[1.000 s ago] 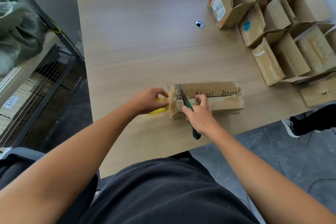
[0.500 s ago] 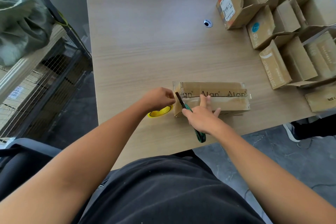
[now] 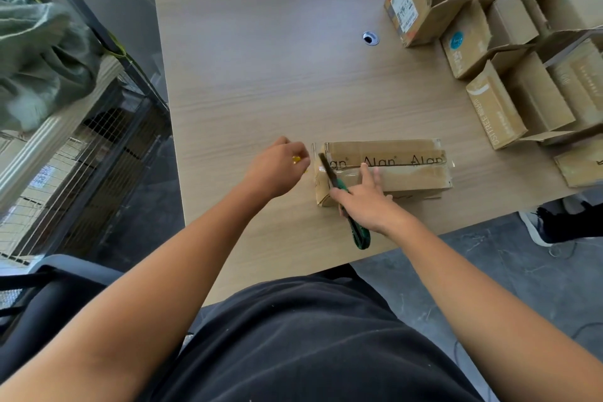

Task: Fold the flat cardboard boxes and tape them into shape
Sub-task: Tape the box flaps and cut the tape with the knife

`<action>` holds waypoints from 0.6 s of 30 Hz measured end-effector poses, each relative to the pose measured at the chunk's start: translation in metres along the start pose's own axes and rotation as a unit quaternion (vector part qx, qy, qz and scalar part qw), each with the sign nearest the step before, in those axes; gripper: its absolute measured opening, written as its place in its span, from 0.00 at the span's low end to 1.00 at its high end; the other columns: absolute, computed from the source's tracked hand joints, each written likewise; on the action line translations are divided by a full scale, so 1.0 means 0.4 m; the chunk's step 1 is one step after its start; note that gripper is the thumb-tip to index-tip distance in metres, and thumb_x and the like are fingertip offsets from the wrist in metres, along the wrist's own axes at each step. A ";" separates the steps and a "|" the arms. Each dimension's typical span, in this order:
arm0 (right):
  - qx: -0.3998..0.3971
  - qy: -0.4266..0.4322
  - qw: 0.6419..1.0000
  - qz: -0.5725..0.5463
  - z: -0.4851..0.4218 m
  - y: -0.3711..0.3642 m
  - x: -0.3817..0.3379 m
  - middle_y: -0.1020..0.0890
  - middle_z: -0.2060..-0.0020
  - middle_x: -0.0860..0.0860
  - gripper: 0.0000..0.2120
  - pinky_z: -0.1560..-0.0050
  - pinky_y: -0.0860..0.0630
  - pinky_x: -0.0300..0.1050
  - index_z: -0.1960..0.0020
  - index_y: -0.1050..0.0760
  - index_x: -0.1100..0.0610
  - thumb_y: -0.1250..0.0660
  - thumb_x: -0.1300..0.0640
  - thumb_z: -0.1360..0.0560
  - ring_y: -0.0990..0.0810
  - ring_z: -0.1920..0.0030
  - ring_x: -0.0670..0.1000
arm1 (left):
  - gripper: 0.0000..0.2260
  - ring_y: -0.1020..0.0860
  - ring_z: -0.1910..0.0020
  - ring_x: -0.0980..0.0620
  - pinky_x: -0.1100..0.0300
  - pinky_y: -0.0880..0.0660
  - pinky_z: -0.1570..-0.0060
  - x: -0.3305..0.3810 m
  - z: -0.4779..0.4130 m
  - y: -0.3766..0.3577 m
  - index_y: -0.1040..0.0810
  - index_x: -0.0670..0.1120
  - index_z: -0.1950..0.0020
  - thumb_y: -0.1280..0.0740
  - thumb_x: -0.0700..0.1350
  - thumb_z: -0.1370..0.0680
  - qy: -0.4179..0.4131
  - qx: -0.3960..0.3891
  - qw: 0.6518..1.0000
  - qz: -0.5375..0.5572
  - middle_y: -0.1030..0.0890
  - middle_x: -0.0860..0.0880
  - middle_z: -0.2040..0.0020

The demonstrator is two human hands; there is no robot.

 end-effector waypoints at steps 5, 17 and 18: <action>0.132 0.098 0.961 -0.221 0.057 0.071 0.029 0.30 0.33 0.50 0.25 0.36 0.31 0.57 0.61 0.24 0.56 0.43 0.37 0.18 0.29 0.36 0.38 | 0.09 0.23 0.51 0.55 0.51 0.24 0.52 0.048 0.043 0.058 0.19 0.58 0.53 0.37 0.48 0.18 -0.011 0.011 0.991 0.134 0.28 0.59 0.48; 0.227 0.270 0.813 -0.463 0.186 0.095 0.126 0.23 0.64 0.48 0.11 0.61 0.24 0.43 0.49 0.21 0.47 0.25 0.43 0.26 0.23 0.64 0.48 | 0.06 0.17 0.62 0.48 0.51 0.19 0.62 0.305 0.127 0.023 0.15 0.55 0.50 0.32 0.52 0.21 -0.013 -0.048 0.907 0.418 0.17 0.50 0.48; 0.229 0.285 0.807 -0.464 0.194 0.094 0.144 0.21 0.62 0.47 0.10 0.59 0.23 0.42 0.48 0.20 0.45 0.24 0.44 0.27 0.21 0.62 0.47 | 0.07 0.17 0.58 0.48 0.51 0.20 0.61 0.330 0.128 0.000 0.14 0.54 0.49 0.32 0.52 0.20 0.004 -0.057 0.889 0.455 0.16 0.49 0.50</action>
Point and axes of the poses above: each hand's wrist, its own z-axis away from the middle knuckle, its own y-axis out of the back of the hand, x = y × z, the point moved 2 cm from there along -z, towards the middle knuckle
